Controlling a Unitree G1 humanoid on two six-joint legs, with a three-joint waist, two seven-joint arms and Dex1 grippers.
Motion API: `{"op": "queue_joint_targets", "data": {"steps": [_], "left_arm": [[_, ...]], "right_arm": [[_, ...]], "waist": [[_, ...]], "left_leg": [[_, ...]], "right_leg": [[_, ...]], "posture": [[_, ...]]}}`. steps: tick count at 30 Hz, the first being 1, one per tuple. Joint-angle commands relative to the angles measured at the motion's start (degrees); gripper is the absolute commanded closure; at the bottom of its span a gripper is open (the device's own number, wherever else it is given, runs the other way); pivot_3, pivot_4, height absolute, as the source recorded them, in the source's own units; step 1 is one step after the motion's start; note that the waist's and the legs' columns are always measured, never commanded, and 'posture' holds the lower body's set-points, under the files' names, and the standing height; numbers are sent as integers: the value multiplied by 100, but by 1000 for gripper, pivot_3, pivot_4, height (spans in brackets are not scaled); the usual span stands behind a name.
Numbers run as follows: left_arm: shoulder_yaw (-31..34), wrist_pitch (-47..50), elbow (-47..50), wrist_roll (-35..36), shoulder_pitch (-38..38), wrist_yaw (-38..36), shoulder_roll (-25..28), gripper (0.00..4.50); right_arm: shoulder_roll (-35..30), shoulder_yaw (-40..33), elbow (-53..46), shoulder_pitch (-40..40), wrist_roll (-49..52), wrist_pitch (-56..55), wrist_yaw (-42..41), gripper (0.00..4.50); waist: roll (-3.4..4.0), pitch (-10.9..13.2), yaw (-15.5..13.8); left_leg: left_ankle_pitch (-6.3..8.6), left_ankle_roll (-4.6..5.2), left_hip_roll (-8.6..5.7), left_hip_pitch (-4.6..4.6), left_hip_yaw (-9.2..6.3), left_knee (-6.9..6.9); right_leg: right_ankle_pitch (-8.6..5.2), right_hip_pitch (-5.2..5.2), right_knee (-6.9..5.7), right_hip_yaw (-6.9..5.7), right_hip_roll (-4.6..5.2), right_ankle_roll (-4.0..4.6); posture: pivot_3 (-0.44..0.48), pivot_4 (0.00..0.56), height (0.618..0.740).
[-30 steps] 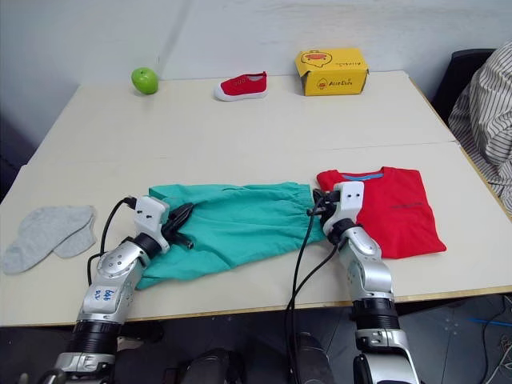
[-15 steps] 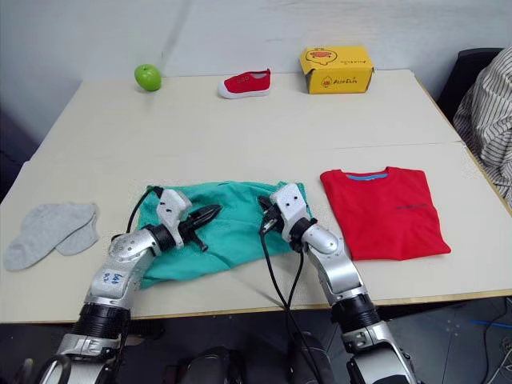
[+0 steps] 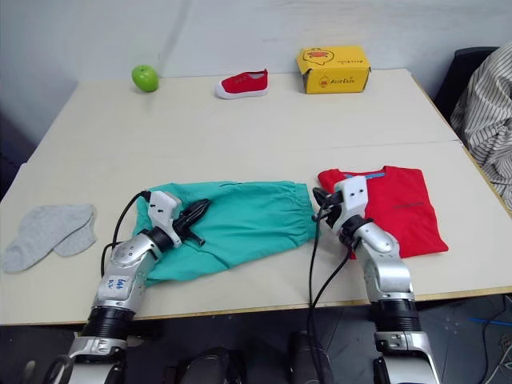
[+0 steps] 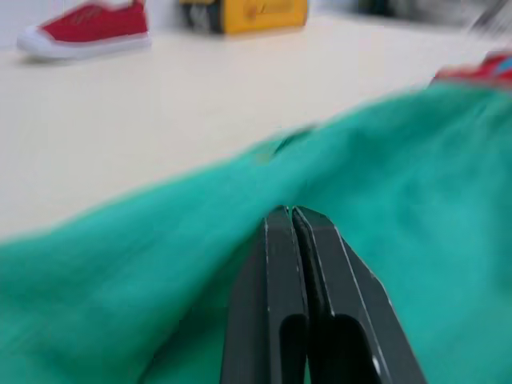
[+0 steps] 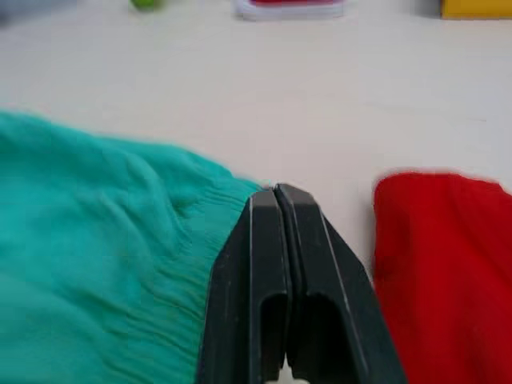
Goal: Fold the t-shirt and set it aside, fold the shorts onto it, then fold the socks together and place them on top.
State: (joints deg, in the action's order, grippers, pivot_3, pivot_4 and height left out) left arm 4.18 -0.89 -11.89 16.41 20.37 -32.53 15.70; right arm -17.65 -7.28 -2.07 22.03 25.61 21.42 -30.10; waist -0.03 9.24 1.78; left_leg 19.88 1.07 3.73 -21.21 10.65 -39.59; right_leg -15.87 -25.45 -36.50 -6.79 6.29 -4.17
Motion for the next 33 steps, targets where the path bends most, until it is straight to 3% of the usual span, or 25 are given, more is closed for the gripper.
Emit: {"op": "queue_joint_targets", "data": {"steps": [1,3,6,10,12,17,22,33], "left_arm": [[35,-185,366,254,167,-503,160,4500],[-53,-113,418,388,228,-919,270,4500],[-314,151,561,606,370,-1750,517,4500],[-649,219,325,487,513,-2414,696,4500],[-780,100,76,319,619,-2581,711,4500],[-940,-140,-699,-52,924,-2603,610,4500],[-985,-327,-1556,-360,1165,-2534,554,4500],[-788,-342,-1936,-368,1009,-2514,538,4500]], "right_arm": [[-274,-464,-1172,-227,1389,1329,-52,3886],[-447,-880,-1638,-442,2455,2216,221,3283],[-782,-1639,-2118,-1047,4951,3332,1647,2241],[-1438,-1462,-2521,-2278,7974,3142,3760,774],[-1557,-1306,-2773,-2895,8632,2903,4242,71],[-1282,-696,-2874,-3408,8739,2408,4831,24],[-829,111,-2294,-2649,8290,1973,5615,24],[655,857,-1086,-1525,5716,1340,5738,24]], "waist": [[0,0,-18],[-1,-1,-29],[-4,1,-88],[-11,4,-143],[-12,5,-156],[-31,10,-125],[-46,10,-114],[-115,-34,-18]], "left_leg": [[0,0,-2,-1,-5,1],[1,1,-4,-1,-9,1],[6,12,-15,-9,-19,0],[10,21,-20,-17,-20,0],[10,21,-19,-15,-20,2],[8,21,-16,-10,-18,5],[4,24,-14,-9,-17,5],[1,20,-7,2,-19,5]], "right_leg": [[-1,0,-1,0,0,2],[-2,2,4,-1,0,3],[-2,4,9,-3,12,3],[0,7,52,-7,16,1],[0,11,57,-4,13,1],[6,16,65,4,1,-9],[11,15,65,14,-2,-14],[10,25,63,16,-3,-12]], "posture": [[0,150,740],[0,150,740],[0,150,740],[0,150,740],[0,150,740],[0,150,740],[0,150,740],[0,150,740]]}}
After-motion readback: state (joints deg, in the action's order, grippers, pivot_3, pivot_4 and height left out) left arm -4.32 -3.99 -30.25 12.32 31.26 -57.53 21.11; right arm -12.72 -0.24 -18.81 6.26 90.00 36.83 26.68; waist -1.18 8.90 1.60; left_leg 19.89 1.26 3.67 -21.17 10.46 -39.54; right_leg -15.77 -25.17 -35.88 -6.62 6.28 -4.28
